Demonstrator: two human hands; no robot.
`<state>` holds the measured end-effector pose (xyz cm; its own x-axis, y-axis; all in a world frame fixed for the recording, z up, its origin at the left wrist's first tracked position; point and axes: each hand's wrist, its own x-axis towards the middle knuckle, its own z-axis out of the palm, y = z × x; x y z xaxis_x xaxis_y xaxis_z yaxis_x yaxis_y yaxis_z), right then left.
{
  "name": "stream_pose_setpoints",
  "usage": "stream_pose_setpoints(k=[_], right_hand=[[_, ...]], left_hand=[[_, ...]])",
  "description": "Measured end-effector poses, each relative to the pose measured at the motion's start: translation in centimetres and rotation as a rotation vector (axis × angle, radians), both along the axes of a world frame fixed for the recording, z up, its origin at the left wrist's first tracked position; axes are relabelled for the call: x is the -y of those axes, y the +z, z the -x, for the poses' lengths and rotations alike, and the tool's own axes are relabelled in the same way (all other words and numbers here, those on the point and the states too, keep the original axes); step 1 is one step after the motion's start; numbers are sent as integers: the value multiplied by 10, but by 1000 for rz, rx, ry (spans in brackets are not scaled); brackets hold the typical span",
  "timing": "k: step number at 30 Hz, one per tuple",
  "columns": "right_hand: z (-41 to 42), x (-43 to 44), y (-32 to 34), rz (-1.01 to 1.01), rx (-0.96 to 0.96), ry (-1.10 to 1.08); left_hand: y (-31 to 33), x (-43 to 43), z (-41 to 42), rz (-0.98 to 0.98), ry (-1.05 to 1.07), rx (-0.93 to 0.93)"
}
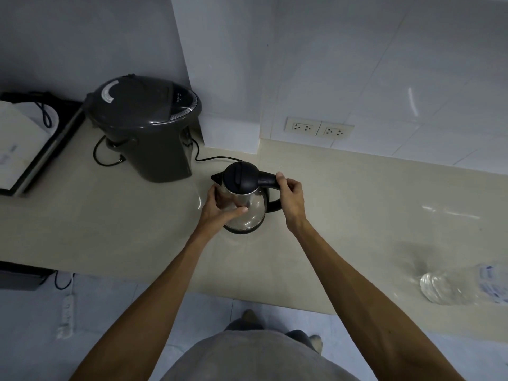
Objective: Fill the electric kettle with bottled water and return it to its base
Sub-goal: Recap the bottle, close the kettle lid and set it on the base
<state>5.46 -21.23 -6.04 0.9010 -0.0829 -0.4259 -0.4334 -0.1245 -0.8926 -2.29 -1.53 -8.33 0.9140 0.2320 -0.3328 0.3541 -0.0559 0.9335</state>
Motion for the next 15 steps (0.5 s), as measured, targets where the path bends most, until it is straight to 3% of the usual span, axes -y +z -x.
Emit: stream_pose_setpoints(k=[8,15], right_hand=[[1,39,28,107,8,195],[17,105,75,435,56,371]], left_hand=[[28,-10,2,-118,-45,-11],[78,-29,22,-342,-119,-64]])
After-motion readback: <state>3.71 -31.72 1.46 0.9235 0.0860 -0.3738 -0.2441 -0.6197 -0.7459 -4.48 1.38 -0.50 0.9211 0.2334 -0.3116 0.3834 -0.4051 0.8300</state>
